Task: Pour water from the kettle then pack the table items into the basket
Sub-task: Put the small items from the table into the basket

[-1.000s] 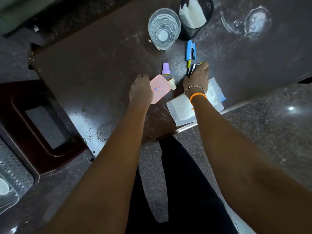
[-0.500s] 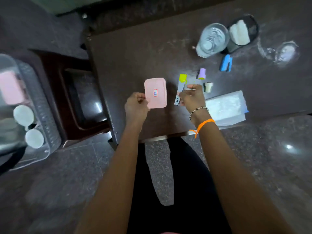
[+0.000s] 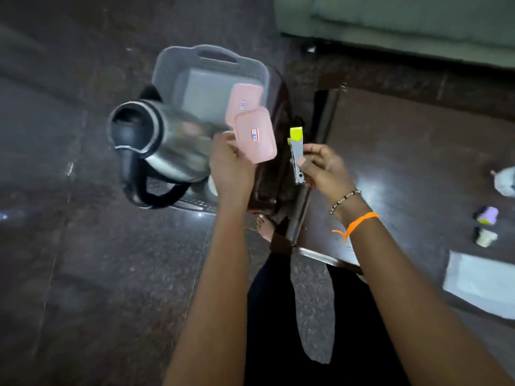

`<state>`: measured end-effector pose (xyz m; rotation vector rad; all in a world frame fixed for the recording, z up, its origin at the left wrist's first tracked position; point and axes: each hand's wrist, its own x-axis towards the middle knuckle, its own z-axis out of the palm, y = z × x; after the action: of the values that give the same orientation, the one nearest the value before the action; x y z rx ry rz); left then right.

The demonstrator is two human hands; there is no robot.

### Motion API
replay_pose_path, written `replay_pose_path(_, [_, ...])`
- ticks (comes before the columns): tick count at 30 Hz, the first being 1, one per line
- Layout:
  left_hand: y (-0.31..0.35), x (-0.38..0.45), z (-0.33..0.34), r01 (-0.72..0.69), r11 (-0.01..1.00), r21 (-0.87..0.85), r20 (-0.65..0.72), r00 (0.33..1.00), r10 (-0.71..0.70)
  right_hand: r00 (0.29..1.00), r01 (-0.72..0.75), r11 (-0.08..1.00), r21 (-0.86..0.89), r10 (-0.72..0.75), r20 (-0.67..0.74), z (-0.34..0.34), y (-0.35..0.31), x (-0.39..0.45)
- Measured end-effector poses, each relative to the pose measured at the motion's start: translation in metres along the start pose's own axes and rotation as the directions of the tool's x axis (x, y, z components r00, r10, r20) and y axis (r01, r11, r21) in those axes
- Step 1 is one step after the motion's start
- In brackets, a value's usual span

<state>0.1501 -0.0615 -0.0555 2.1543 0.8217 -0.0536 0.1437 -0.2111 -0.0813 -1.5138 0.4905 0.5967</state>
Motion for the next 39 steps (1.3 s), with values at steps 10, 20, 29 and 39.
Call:
replay_pose_path(10, [0.045, 0.141, -0.02, -0.148, 0.876, 0.458, 0.029, 0.988, 0.152, 0.978, 0.166, 0.98, -0.105, -0.178, -0.109, 0.076, -0.035, 0.039])
replay_pose_path(20, [0.015, 0.19, 0.009, -0.04, 0.723, 0.689, 0.256, 0.948, -0.192, 0.918, 0.284, 0.889, -0.358, -0.36, -0.166, 0.084, -0.081, 0.101])
replay_pose_path(29, [0.001, 0.172, 0.017, -0.213, 0.645, 0.734, 0.326, 0.943, -0.059, 0.928, 0.31, 0.575, -0.758, -0.355, 0.111, 0.098, -0.112, 0.166])
replay_pose_path(39, [0.005, 0.155, 0.011, -0.316, 0.681, 0.661, 0.501, 0.861, -0.086, 0.947, 0.258, 0.268, -0.928, -0.262, 0.188, 0.115, -0.108, 0.183])
